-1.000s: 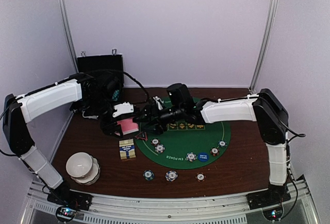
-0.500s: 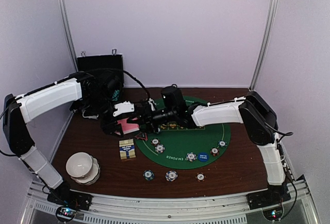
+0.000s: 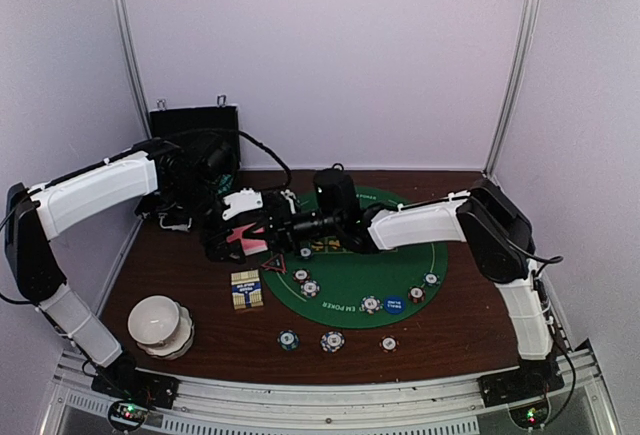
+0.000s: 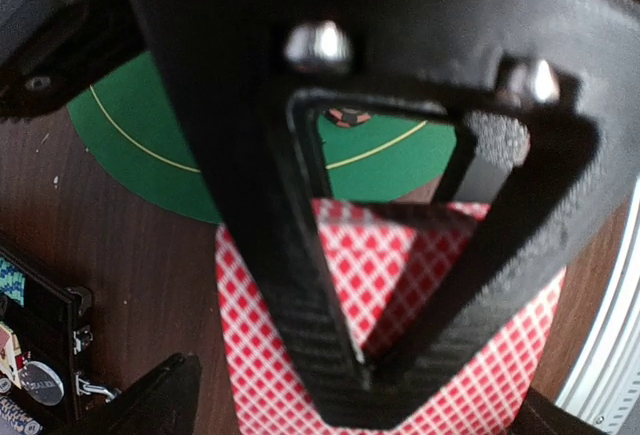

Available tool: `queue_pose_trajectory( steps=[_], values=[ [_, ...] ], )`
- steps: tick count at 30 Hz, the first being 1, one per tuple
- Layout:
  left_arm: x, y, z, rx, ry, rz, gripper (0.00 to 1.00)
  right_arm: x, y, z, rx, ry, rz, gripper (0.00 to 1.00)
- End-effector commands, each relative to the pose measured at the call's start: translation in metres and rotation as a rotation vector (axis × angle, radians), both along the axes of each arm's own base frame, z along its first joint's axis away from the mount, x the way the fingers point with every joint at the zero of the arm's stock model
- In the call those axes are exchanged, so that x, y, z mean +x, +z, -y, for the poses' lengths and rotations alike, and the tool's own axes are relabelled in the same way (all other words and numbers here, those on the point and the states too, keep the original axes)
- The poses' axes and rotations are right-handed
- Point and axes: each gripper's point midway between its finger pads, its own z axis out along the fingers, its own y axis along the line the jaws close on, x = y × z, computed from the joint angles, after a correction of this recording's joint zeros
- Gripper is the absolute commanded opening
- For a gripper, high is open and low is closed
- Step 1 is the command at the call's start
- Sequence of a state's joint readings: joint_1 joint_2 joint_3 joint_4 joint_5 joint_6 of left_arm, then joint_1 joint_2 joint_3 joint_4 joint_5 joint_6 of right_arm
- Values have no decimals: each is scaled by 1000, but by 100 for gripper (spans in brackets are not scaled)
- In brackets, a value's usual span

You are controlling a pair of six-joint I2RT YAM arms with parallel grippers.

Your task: Distribute texas hold em gaming equipment

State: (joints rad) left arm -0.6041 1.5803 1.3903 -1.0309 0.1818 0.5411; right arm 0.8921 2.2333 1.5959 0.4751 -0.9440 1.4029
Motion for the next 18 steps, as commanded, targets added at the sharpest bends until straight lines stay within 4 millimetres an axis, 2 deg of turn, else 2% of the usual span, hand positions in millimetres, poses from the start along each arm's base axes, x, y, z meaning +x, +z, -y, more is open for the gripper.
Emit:
queue_pose_trajectory(
  steps=[1,5,12,18],
  values=[
    [5,26,18,-120,-7,55,98,-6,23,-4,111,30,8,12],
    [1,26,23,-152,-28,28,97,-8,34,-6,172,45,-9,11],
    [-10,35,22,-227,-66,-40,97,-11,28,-2,173,38,-27,9],
    [-27,30,15,-213,-108,-80,91,-9,27,-1,168,33,-25,8]
  ],
)
